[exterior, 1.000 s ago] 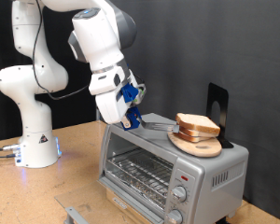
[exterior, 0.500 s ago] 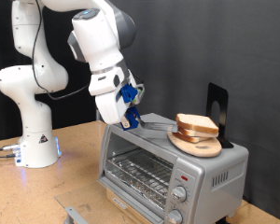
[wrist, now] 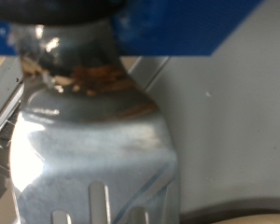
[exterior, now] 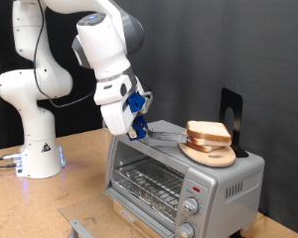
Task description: Make a piece of toast with the oven
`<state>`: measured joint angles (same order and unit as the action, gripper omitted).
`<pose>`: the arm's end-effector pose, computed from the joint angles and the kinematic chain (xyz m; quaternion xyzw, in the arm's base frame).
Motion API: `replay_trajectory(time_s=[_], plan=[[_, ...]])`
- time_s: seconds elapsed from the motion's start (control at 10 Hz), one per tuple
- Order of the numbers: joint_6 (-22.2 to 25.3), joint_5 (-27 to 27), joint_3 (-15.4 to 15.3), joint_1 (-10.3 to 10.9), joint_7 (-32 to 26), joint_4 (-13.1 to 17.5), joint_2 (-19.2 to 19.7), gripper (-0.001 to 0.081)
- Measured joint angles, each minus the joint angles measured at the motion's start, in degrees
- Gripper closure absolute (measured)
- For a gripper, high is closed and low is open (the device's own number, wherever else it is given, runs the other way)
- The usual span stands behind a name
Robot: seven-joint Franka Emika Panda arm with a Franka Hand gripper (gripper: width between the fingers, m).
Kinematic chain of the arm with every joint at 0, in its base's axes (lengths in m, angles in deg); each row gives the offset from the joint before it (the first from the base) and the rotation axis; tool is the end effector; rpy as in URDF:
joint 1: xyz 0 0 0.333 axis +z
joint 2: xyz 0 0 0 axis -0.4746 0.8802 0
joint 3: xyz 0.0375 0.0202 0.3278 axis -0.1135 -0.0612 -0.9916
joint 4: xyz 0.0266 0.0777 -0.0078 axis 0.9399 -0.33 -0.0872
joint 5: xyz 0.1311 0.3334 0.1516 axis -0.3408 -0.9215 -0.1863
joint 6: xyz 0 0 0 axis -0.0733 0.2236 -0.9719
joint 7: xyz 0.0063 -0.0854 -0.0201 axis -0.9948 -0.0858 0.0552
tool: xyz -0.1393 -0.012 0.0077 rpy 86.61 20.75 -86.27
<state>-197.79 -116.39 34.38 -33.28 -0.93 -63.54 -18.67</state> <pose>0.4757 0.0498 0.3894 -0.9793 0.0625 -0.0591 0.1832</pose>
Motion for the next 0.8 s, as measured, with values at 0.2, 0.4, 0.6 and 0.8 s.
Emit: replay_trajectory(time_s=[0.2, 0.4, 0.6, 0.8], plan=[[0.0, -0.6, 0.0, 0.0, -0.7, -0.4, -0.5, 0.0415], [0.0, -1.8, 0.0, 0.1, -2.7, -1.2, -1.5, 0.0415], [0.0, -2.5, -0.1, 0.4, -4.5, -2.4, -3.4, 0.0415], [0.0, -2.6, -0.2, 0.7, -4.6, -3.4, -4.9, 0.0415]])
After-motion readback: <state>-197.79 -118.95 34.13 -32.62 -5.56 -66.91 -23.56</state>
